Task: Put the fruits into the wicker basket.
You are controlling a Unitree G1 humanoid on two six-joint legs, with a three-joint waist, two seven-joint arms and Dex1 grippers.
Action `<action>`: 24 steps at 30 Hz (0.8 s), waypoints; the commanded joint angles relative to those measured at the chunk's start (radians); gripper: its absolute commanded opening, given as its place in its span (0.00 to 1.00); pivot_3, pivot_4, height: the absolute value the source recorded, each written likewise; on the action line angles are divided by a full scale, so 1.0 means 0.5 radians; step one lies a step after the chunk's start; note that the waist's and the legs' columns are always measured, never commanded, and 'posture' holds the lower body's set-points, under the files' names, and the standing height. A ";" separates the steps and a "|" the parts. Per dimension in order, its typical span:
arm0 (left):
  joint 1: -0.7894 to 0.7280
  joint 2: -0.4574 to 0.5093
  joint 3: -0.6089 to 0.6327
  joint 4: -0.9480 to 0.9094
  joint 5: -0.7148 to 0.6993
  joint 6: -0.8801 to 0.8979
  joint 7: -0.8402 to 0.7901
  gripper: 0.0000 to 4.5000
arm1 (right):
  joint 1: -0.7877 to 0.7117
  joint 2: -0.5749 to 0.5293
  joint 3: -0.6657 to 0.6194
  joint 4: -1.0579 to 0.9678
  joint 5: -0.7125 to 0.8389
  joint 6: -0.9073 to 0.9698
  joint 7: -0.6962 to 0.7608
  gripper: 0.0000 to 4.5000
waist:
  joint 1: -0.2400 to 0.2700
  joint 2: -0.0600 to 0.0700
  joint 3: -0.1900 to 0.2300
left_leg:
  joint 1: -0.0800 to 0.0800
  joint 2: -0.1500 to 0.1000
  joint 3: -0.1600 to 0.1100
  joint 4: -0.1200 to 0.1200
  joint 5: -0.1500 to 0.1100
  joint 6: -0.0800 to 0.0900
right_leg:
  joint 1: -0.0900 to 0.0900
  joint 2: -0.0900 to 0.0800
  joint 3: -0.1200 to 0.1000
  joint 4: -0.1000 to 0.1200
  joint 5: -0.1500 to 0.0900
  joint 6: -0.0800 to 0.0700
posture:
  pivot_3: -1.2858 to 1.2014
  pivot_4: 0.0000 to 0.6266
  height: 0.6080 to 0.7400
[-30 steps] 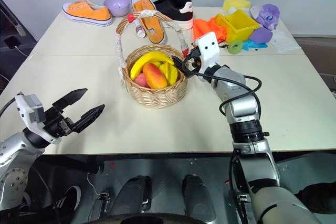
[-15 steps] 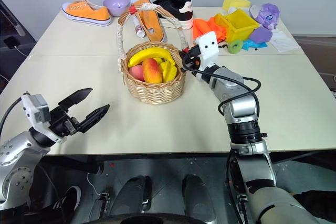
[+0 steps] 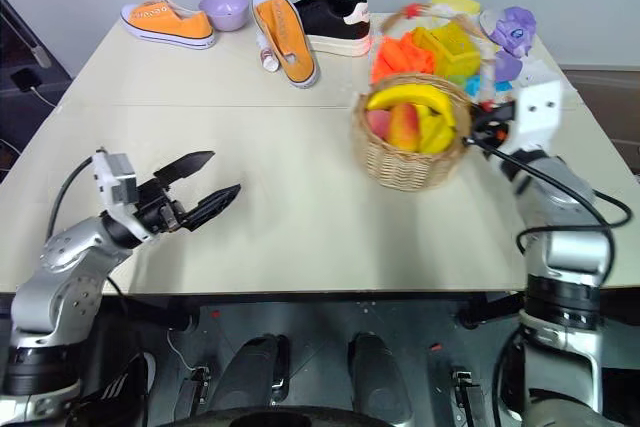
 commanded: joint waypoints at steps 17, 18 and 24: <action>-0.520 -0.088 -0.288 0.519 0.128 -0.123 -0.458 1.00 | 0.418 0.192 -0.697 -0.431 0.066 -0.008 -0.649 0.01 | -0.013 0.005 -0.001 | 0.003 0.000 0.004 0.001 0.000 0.000 | -0.001 0.002 0.006 0.002 -0.001 0.003 | 0.52 0.24 1.00; -0.511 -0.080 -0.288 0.512 0.131 -0.119 -0.467 1.00 | 0.423 0.203 -0.679 -0.436 0.072 0.000 -0.656 0.01 | -0.012 0.005 -0.001 | 0.002 0.000 0.004 0.001 0.000 0.000 | -0.001 0.002 0.006 0.002 -0.001 0.003 | 0.52 0.24 1.00; -0.452 -0.048 -0.278 0.475 0.129 -0.120 -0.503 1.00 | 0.438 0.225 -0.590 -0.447 0.104 0.003 -0.627 0.01 | -0.015 0.006 -0.001 | 0.003 0.001 0.004 0.001 0.000 0.001 | -0.001 0.002 0.006 0.002 -0.001 0.003 | 0.52 0.24 1.00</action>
